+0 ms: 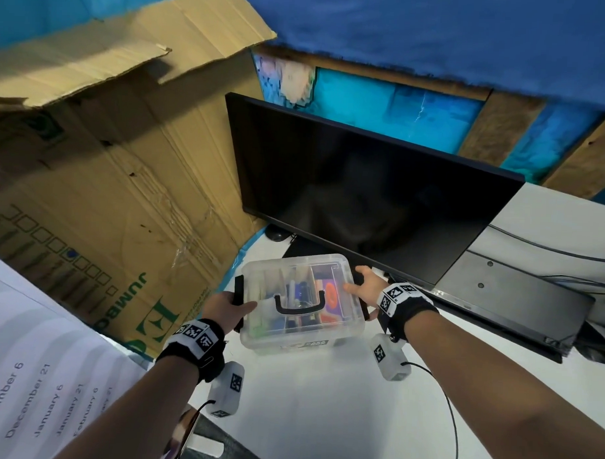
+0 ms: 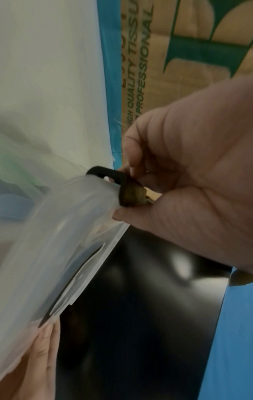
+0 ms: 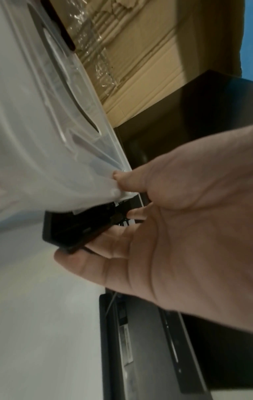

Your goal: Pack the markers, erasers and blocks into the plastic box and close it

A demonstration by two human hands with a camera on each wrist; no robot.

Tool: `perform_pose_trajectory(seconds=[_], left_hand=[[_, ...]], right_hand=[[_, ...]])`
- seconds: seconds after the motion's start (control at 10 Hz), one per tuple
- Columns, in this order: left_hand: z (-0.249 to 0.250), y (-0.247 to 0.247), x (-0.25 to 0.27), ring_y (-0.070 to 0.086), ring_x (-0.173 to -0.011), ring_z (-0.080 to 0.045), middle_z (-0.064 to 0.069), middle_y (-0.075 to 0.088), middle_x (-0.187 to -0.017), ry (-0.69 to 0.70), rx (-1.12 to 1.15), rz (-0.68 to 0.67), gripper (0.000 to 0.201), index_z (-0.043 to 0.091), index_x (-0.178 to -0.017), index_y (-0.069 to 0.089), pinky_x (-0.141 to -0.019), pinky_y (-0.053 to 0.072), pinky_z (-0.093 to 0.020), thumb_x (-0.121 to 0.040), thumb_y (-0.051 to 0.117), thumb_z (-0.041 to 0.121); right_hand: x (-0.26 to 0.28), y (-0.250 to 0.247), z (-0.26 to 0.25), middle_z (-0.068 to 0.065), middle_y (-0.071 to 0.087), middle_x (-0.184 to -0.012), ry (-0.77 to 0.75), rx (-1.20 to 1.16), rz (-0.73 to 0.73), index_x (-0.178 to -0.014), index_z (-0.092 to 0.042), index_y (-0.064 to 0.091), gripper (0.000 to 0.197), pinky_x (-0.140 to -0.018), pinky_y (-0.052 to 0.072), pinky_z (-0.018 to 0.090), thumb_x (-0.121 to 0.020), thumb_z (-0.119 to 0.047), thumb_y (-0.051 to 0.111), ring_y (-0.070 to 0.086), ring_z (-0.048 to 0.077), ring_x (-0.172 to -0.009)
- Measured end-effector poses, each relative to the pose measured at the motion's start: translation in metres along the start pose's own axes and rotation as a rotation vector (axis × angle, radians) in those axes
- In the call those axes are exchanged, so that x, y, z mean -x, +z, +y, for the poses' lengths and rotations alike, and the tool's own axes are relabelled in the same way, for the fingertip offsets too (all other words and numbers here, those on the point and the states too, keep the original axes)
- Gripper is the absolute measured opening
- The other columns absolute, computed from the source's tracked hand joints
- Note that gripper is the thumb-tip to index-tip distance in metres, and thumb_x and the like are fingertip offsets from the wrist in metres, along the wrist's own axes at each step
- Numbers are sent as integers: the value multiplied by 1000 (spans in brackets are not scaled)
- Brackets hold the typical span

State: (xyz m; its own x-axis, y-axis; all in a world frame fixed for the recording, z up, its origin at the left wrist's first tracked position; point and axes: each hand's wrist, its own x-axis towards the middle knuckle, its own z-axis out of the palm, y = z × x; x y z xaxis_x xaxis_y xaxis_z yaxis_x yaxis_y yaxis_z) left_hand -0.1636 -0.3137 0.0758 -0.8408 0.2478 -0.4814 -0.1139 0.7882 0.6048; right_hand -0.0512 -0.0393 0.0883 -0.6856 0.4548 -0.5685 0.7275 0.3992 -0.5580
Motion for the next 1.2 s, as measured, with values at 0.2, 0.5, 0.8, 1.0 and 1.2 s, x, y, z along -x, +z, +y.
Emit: perform_pose_trajectory(seconds=[0.2, 0.5, 0.8, 1.0, 1.2], left_hand=[[-2, 23, 2, 65, -90, -31, -7, 65, -101, -63, 230, -43, 67, 14, -114, 48, -77, 57, -48, -67, 67, 58], [-5, 31, -15, 64, -90, -33, -15, 66, -104, -47, 244, 16, 68, 9, -114, 47, -84, 54, -51, -66, 71, 51], [18, 34, 2, 51, -87, -29, -14, 52, -100, -100, 156, 46, 50, -1, -119, 36, -81, 44, -41, -88, 59, 31], [21, 27, 3, 53, -114, -38, -23, 51, -130, -115, 41, 4, 67, -2, -131, 31, -99, 43, -49, -87, 59, 40], [71, 25, 37, 37, -133, -29, -14, 37, -146, 264, -31, 68, 62, 13, -141, 32, -111, 32, -43, -91, 47, 47]], right_hand=[[-12, -1, 2, 17, 54, -132, 66, 39, 5, -136, -7, 35, 71, -92, 52, 48, -82, -44, 64, 57, 33, -113], [-12, 21, 2, 17, 49, -137, 133, -51, -88, -142, -11, 13, 90, -91, 51, 44, -81, -62, 54, 56, 36, -116], [-26, 39, -5, 26, 48, -134, 181, 109, 29, -143, -13, 12, 81, -101, 43, 52, -85, -54, 50, 50, 43, -121], [-14, 32, -6, 22, 46, -139, 152, 61, -8, -146, -15, 7, 82, -98, 46, 46, -87, -55, 48, 52, 39, -120], [41, 4, -6, 13, 40, -148, -33, -217, 3, -148, -18, -9, 90, -100, 40, 29, -89, -52, 50, 50, 27, -127]])
